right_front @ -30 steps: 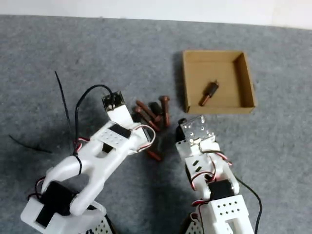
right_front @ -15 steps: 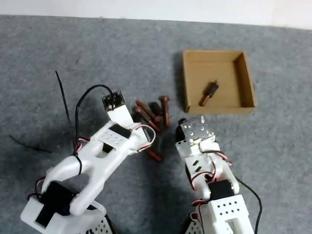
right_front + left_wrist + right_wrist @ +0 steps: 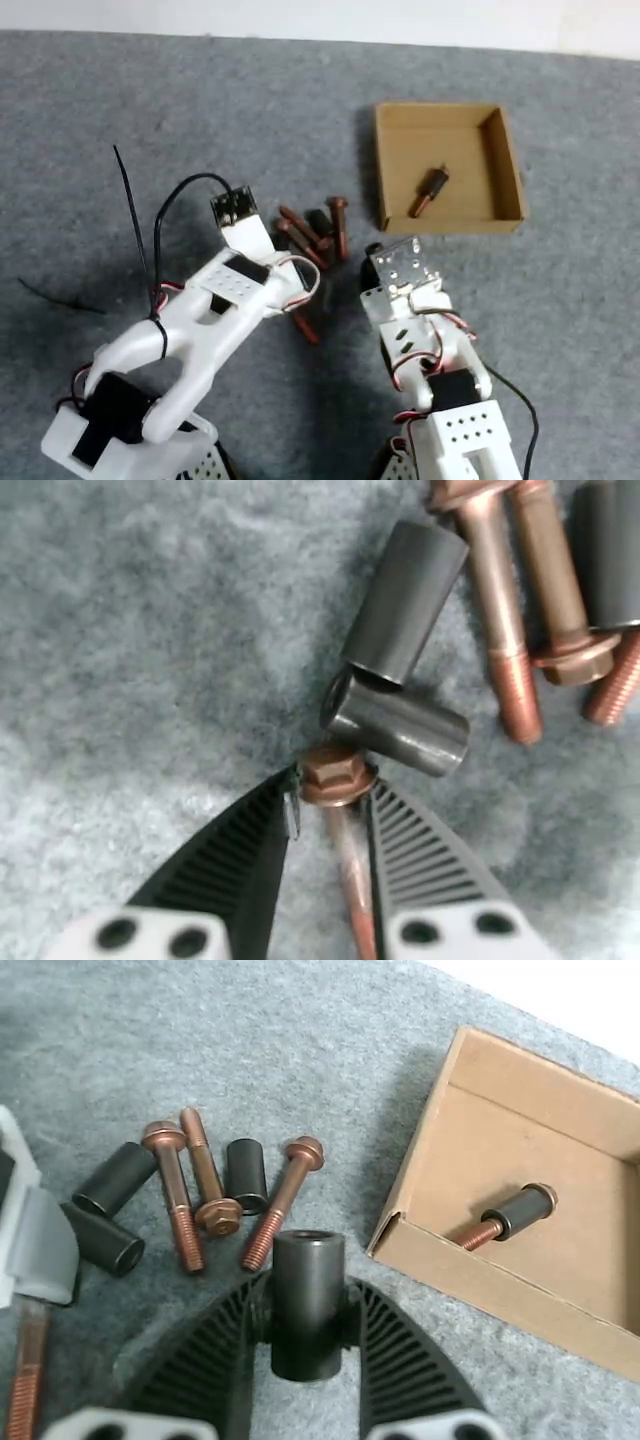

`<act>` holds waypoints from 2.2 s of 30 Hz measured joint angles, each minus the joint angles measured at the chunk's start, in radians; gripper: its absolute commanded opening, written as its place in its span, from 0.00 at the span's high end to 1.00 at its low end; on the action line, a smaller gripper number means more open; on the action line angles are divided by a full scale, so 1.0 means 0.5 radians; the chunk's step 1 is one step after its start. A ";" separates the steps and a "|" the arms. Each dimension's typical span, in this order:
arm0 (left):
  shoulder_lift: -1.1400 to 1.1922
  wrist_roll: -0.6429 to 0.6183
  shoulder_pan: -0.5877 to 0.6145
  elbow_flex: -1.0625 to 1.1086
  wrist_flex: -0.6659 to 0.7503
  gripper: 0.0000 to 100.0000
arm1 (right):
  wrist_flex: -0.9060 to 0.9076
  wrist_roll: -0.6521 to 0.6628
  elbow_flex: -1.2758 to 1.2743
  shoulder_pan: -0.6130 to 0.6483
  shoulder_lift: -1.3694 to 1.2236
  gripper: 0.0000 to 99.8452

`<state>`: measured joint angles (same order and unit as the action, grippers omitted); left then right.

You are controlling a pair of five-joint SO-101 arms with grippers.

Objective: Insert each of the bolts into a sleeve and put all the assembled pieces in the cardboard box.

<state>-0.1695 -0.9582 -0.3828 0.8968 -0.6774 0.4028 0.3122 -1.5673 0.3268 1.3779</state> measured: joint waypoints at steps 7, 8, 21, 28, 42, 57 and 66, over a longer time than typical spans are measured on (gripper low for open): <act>-0.184 0.341 0.095 0.034 0.000 0.99 | 0.000 0.000 0.000 0.000 0.000 0.99; -0.249 0.384 0.144 0.052 0.000 0.99 | 0.000 0.000 0.000 0.000 0.000 0.99; -1.396 0.783 0.414 0.589 0.071 0.99 | 0.000 0.000 0.000 0.000 0.006 0.99; -2.062 0.881 0.414 1.080 0.338 0.99 | -0.206 0.000 -0.089 0.000 0.009 0.99; -3.247 1.102 0.436 1.559 0.405 0.99 | -0.506 0.000 -0.196 0.138 0.012 0.99; -3.253 1.102 0.365 1.556 0.890 0.99 | -0.509 0.000 -0.209 0.344 0.015 0.99; -3.256 1.108 -0.031 1.559 0.985 0.99 | -0.813 0.328 -0.209 0.427 0.015 0.99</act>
<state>-1.7975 -0.4043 -0.3982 1.6763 -0.1849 -0.0038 0.4764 -1.6717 0.5401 1.3855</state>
